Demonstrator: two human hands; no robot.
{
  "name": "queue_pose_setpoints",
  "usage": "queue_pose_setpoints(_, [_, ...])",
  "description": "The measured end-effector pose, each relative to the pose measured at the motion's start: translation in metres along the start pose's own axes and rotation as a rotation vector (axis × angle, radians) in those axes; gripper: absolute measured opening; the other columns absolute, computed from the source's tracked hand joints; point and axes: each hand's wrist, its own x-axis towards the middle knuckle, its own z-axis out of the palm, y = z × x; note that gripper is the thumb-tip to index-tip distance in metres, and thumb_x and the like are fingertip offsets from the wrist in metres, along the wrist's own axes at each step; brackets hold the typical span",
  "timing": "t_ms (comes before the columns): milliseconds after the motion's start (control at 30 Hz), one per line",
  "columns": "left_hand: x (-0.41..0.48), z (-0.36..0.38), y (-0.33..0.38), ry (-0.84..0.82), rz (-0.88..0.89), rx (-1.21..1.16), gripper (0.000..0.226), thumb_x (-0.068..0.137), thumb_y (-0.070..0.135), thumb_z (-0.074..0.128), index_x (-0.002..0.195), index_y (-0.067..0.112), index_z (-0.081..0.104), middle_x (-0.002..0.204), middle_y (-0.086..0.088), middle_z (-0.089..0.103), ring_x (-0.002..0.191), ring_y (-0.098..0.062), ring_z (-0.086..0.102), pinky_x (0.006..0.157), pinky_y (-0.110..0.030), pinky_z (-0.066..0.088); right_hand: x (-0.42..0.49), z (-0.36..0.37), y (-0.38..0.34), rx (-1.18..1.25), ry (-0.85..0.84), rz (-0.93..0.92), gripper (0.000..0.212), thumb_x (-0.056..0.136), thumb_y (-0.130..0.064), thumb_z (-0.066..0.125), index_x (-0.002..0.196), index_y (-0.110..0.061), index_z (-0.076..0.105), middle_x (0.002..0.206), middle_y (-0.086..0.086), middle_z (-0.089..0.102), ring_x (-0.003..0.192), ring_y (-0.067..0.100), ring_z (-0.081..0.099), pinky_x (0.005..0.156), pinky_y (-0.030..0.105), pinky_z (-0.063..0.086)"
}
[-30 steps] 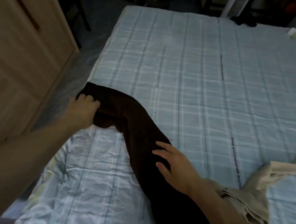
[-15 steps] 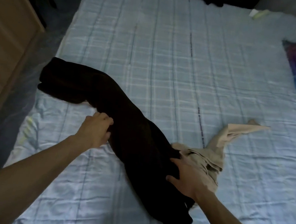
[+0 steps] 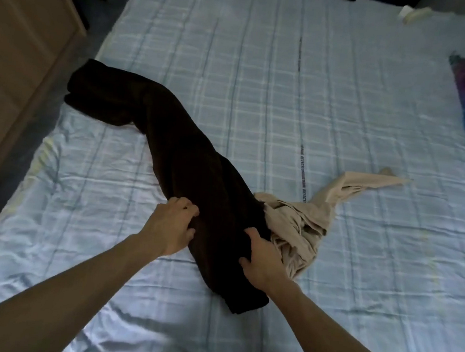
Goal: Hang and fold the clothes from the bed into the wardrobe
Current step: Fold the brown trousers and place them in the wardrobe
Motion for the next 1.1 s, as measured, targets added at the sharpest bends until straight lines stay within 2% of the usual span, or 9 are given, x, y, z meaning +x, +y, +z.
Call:
queue_pose_setpoints(133, [-0.036, -0.002, 0.011, -0.023, -0.022, -0.101, 0.045, 0.093, 0.040, 0.060, 0.134, 0.025, 0.052, 0.133, 0.003, 0.051, 0.119, -0.018, 0.048, 0.100, -0.039, 0.042, -0.007, -0.015, -0.015, 0.107, 0.001, -0.039, 0.048, 0.090, -0.022, 0.060, 0.131, -0.024, 0.035, 0.092, -0.006, 0.061, 0.080, 0.014, 0.063, 0.065, 0.025, 0.047])
queue_pose_setpoints(233, [-0.055, -0.015, 0.021, -0.083, 0.026, -0.194, 0.055, 0.089, 0.050, 0.064, 0.136, 0.026, 0.049, 0.126, 0.005, 0.052, 0.113, -0.013, 0.052, 0.097, -0.034, 0.046, -0.009, -0.028, -0.041, 0.327, 0.026, -0.027, 0.038, 0.090, -0.020, 0.061, 0.123, -0.027, 0.042, 0.083, -0.008, 0.062, 0.063, 0.006, 0.062, 0.055, 0.021, 0.048])
queue_pose_setpoints(367, [-0.074, -0.044, 0.034, -0.052, -0.002, -0.340, 0.089, 0.068, 0.069, 0.071, 0.142, 0.030, 0.039, 0.129, 0.010, 0.049, 0.111, -0.009, 0.053, 0.095, -0.034, 0.051, -0.009, -0.042, -0.088, 0.583, 0.109, -0.002, 0.028, 0.090, -0.013, 0.061, 0.114, -0.024, 0.052, 0.094, 0.001, 0.065, 0.079, 0.014, 0.065, 0.077, 0.037, 0.056])
queue_pose_setpoints(500, [-0.090, -0.071, 0.048, -0.023, -0.075, -0.624, 0.119, 0.044, 0.066, 0.085, 0.143, 0.034, 0.029, 0.130, 0.015, 0.049, 0.114, -0.004, 0.053, 0.093, -0.032, 0.054, -0.012, -0.051, -0.135, 0.641, 0.172, -0.029, 0.029, 0.091, -0.018, 0.063, 0.120, -0.022, 0.056, 0.099, -0.002, 0.063, 0.094, 0.012, 0.063, 0.087, 0.031, 0.052])
queue_pose_setpoints(633, [-0.111, -0.084, 0.048, 0.008, -0.051, -0.498, 0.143, 0.042, 0.058, 0.086, 0.151, 0.044, -0.006, 0.144, 0.005, 0.035, 0.123, -0.017, 0.047, 0.092, -0.039, 0.055, -0.020, -0.055, -0.174, 0.759, 0.242, -0.024, 0.032, 0.091, -0.022, 0.065, 0.122, -0.024, 0.056, 0.096, 0.002, 0.066, 0.090, 0.014, 0.066, 0.086, 0.031, 0.055])
queue_pose_setpoints(733, [-0.129, -0.083, 0.041, 0.164, -0.015, -0.283, 0.129, 0.063, 0.036, 0.081, 0.154, 0.034, -0.011, 0.144, -0.002, 0.036, 0.112, -0.021, 0.054, 0.079, -0.038, 0.058, -0.026, -0.057, -0.190, 0.803, 0.257, 0.003, 0.032, 0.092, -0.022, 0.065, 0.122, -0.028, 0.055, 0.099, 0.012, 0.068, 0.089, 0.020, 0.069, 0.083, 0.033, 0.058])
queue_pose_setpoints(833, [-0.136, -0.091, 0.030, 0.316, -0.040, -0.375, 0.095, 0.073, 0.013, 0.070, 0.151, 0.024, 0.017, 0.127, -0.006, 0.054, 0.098, -0.021, 0.061, 0.077, -0.037, 0.057, -0.035, -0.058, -0.197, 0.845, 0.175, -0.089, 0.042, 0.090, -0.025, 0.070, 0.128, -0.029, 0.054, 0.110, 0.012, 0.068, 0.093, 0.015, 0.068, 0.085, 0.032, 0.056])
queue_pose_setpoints(967, [-0.134, -0.123, 0.006, 0.412, -0.104, -0.507, 0.067, 0.078, 0.007, 0.063, 0.138, 0.022, 0.039, 0.116, -0.009, 0.063, 0.099, -0.025, 0.063, 0.081, -0.040, 0.056, -0.055, -0.052, -0.198, 0.649, -0.022, -0.312, 0.085, 0.080, -0.039, 0.079, 0.150, -0.031, 0.032, 0.146, -0.005, 0.048, 0.132, 0.006, 0.048, 0.107, 0.030, 0.045])
queue_pose_setpoints(1100, [-0.134, -0.148, -0.004, 0.430, -0.107, -0.516, 0.067, 0.077, -0.002, 0.060, 0.137, 0.022, 0.040, 0.115, -0.010, 0.064, 0.095, -0.022, 0.064, 0.076, -0.040, 0.060, -0.068, -0.049, -0.200, 0.247, -0.070, -0.409, 0.123, 0.069, -0.044, 0.084, 0.157, -0.034, -0.001, 0.157, -0.013, 0.027, 0.141, 0.002, 0.031, 0.114, 0.026, 0.034])
